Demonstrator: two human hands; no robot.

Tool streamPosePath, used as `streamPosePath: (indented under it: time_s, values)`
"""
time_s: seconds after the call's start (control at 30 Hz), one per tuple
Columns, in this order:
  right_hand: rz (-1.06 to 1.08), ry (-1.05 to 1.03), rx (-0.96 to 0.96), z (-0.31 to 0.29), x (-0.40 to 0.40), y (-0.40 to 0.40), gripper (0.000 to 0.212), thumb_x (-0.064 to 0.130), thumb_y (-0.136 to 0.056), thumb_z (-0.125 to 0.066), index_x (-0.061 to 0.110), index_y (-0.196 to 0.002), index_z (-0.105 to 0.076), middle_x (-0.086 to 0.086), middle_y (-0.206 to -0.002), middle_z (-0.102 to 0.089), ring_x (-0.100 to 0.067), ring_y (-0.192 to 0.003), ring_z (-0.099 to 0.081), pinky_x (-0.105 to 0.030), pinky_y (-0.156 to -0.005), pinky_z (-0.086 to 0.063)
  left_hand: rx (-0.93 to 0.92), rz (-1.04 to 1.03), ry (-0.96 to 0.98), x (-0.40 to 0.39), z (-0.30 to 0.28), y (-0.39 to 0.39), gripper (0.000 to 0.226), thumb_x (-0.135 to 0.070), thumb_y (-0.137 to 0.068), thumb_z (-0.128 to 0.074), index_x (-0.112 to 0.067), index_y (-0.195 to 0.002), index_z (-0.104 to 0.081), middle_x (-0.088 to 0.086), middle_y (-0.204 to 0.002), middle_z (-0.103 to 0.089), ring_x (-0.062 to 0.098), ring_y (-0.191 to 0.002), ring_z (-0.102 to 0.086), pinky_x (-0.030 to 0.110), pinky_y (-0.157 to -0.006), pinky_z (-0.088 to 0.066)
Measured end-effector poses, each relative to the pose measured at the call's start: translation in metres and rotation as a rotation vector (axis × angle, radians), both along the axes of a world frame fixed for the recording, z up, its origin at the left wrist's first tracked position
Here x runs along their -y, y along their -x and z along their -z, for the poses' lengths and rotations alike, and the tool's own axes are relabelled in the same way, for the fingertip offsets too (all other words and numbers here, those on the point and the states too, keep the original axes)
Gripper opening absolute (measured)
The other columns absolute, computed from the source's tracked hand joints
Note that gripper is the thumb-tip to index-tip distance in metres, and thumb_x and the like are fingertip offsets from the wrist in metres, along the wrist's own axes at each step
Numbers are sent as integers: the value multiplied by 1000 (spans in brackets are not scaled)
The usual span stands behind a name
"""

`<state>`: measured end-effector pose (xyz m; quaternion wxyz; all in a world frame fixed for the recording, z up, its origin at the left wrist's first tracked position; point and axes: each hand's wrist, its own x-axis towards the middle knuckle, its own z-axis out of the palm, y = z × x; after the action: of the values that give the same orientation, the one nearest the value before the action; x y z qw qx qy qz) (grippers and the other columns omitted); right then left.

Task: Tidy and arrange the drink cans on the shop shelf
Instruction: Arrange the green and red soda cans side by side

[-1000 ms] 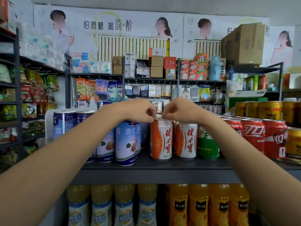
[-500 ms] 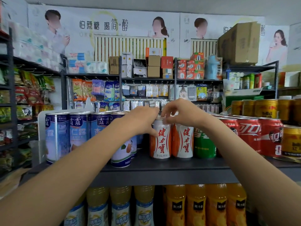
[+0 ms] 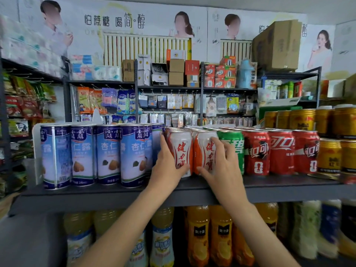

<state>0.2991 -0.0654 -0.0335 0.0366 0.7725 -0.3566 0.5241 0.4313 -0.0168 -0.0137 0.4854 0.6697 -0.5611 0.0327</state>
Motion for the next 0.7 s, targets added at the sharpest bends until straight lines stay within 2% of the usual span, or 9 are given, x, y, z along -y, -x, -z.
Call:
streamPosePath:
  time_s: [0.13,0.27,0.33,0.43,0.5,0.63,0.7]
  values:
    - [46,6,45,3,1,-8,78,17,-76,-73,19,-141,-29,-9,-136,-33,-25,-127,-32,-31,-91,-45,54,-14,-1,3,4,-2,104,-26,-82,-67,-26,-145,16,8,-142,-41,21,-124,-47,35,-99,-41]
    - [31,0,40,2,2,-10,78,17,-77,-72,20,-141,-27,-9,-136,-31,-25,-128,-31,-32,-93,-43,40,-6,-2,2,3,-2,105,-25,-81,-68,-27,-145,15,8,-145,-37,20,-127,-44,35,-100,-40]
    - [7,9,56,1,1,-7,76,18,-77,-73,18,-140,-30,-10,-134,-33,-25,-125,-33,-31,-94,-41,90,-49,28,-1,2,3,103,-28,-82,-66,-24,-145,14,10,-152,-20,22,-135,-33,36,-105,-34]
    - [57,75,198,-5,2,13,70,19,-76,-75,11,-135,-38,-14,-129,-40,-26,-118,-40,-31,-95,-39,327,-162,126,-7,-6,18,97,-37,-86,-58,-22,-145,18,6,-156,5,22,-143,-2,37,-114,-12]
    - [114,38,242,-8,7,31,70,18,-77,-73,11,-136,-36,-15,-129,-39,-28,-119,-40,-33,-93,-41,439,-179,123,-6,-17,29,89,-44,-88,-53,-28,-145,13,3,-156,8,24,-143,7,42,-114,-4]
    - [151,-100,53,-1,14,43,81,17,-80,-70,18,-145,-21,-11,-138,-28,-28,-123,-39,-34,-90,-44,560,-227,-62,9,-23,48,81,-47,-88,-50,-33,-146,5,7,-154,15,38,-138,19,58,-110,3]
    - [155,-105,29,3,15,42,82,14,-81,-68,20,-146,-17,-9,-138,-27,-28,-122,-39,-33,-87,-45,616,-263,-70,14,-20,54,77,-43,-90,-50,-31,-146,2,9,-155,11,38,-138,19,62,-107,2]
